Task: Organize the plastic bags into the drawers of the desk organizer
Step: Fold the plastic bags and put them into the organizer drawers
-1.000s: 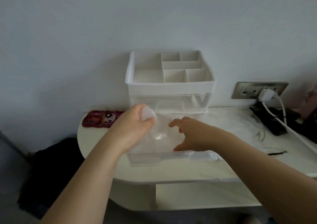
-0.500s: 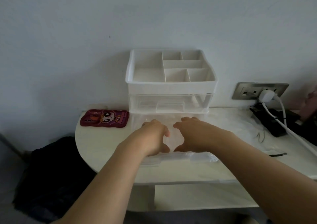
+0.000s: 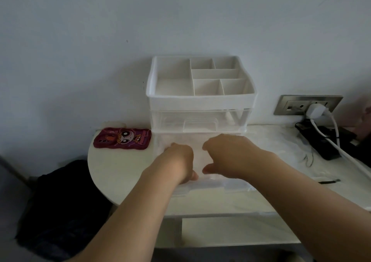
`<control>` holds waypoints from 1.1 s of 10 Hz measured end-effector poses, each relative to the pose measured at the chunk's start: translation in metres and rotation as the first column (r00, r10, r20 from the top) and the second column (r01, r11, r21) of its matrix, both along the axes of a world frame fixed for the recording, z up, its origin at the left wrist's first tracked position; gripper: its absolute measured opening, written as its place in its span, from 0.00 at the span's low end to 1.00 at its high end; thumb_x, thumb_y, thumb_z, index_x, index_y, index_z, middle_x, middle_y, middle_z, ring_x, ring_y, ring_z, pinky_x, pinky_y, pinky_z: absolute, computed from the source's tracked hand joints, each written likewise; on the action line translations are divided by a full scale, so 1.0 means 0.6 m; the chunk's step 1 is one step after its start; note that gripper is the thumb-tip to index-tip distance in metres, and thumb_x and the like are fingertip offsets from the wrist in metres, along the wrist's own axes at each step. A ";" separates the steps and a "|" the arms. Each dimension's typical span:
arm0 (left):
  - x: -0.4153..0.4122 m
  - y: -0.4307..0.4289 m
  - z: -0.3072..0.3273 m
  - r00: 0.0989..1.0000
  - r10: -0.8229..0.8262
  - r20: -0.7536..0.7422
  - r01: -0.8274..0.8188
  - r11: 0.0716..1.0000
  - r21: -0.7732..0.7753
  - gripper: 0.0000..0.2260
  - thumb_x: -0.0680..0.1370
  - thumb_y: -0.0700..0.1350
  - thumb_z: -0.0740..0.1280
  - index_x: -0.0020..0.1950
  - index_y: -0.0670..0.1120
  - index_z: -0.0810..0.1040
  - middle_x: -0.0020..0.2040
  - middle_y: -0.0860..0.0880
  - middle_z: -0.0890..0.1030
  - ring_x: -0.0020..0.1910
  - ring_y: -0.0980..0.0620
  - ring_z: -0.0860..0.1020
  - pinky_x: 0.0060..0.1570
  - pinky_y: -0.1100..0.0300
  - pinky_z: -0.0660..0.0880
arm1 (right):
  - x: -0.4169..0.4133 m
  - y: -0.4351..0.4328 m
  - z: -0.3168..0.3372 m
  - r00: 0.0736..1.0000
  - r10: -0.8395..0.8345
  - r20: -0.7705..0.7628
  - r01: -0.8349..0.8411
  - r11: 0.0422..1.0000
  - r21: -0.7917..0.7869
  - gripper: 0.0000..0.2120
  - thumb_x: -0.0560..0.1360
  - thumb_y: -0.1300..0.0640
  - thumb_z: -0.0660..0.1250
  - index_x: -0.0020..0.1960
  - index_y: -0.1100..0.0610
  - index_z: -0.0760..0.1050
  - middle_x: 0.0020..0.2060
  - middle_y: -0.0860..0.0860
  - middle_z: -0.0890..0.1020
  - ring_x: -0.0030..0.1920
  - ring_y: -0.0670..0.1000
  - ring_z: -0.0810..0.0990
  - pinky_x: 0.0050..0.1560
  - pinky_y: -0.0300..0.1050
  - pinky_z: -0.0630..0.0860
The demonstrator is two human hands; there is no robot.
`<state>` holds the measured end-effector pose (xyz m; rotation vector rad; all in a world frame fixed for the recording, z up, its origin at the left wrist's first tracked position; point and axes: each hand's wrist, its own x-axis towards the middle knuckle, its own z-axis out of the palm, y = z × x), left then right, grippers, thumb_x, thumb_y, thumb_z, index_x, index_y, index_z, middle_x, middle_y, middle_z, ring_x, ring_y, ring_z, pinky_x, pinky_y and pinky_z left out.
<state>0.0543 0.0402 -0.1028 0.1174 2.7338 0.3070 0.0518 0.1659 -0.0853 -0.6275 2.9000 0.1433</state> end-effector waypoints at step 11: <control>0.010 -0.001 0.010 0.996 0.011 -0.094 -0.025 0.989 -0.149 0.16 0.78 0.45 0.65 0.61 0.37 0.73 0.73 0.34 0.59 0.70 0.40 0.64 0.63 0.55 0.65 | 0.009 0.073 0.002 1.000 -0.020 0.005 0.021 0.968 -0.250 0.21 0.74 0.53 0.69 0.66 0.49 0.72 0.63 0.47 0.75 0.59 0.47 0.75 0.62 0.41 0.70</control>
